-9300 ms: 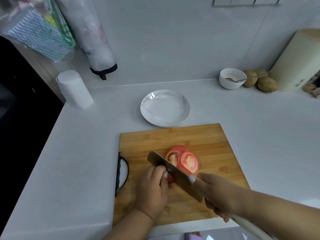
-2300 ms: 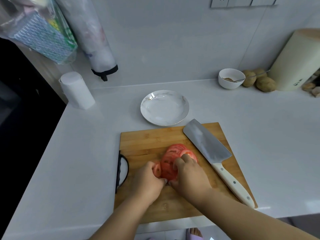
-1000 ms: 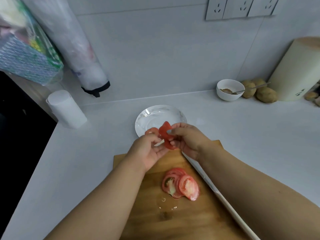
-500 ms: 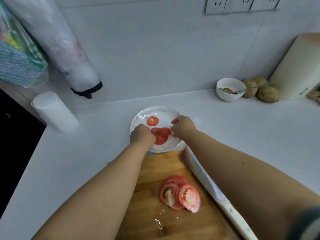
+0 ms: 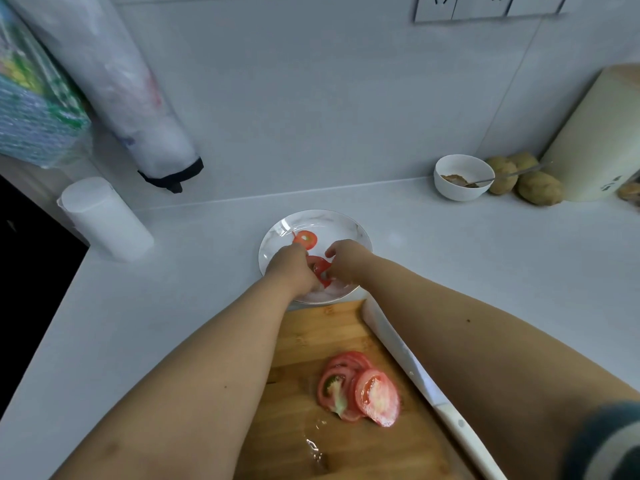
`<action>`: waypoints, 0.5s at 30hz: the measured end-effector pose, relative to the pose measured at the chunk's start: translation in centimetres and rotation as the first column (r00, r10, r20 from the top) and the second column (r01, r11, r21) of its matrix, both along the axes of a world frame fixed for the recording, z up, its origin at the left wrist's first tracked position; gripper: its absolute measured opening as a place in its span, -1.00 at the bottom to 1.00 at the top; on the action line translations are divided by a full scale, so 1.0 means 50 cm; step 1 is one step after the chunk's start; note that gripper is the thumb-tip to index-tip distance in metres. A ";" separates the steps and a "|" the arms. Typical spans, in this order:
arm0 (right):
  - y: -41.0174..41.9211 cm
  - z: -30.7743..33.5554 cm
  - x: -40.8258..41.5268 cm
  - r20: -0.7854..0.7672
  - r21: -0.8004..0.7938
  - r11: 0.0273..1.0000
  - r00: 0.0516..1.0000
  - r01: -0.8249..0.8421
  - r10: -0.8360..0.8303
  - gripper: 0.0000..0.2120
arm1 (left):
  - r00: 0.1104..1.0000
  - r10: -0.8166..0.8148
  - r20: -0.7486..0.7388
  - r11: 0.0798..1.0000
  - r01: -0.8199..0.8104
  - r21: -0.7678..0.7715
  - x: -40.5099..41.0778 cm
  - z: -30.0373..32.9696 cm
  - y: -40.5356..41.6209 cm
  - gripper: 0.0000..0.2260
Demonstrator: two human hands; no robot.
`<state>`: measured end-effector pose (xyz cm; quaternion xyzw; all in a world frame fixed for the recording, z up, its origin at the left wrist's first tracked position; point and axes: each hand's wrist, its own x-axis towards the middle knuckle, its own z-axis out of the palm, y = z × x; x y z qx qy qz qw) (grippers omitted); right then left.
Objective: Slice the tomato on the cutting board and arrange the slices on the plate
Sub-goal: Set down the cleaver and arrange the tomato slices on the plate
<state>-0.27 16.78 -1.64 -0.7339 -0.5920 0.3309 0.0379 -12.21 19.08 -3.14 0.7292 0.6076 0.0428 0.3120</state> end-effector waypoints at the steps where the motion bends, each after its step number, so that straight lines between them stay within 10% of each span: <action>1: 0.000 0.003 0.001 0.031 0.012 1.000 0.999 -0.024 0.024 -0.59 | 1.000 0.000 0.004 1.000 0.000 -0.009 -0.003 0.002 0.004 -0.65; 11: -0.004 -0.013 0.008 0.120 0.242 0.967 0.986 0.083 -0.114 -0.61 | 0.969 0.168 -0.184 0.975 -0.135 0.178 -0.009 0.005 -0.004 -0.14; 15: -0.015 0.000 0.016 0.050 0.303 0.948 0.992 0.095 -0.115 -0.66 | 0.934 0.118 -0.338 0.977 -0.048 0.209 -0.015 0.026 -0.008 -0.23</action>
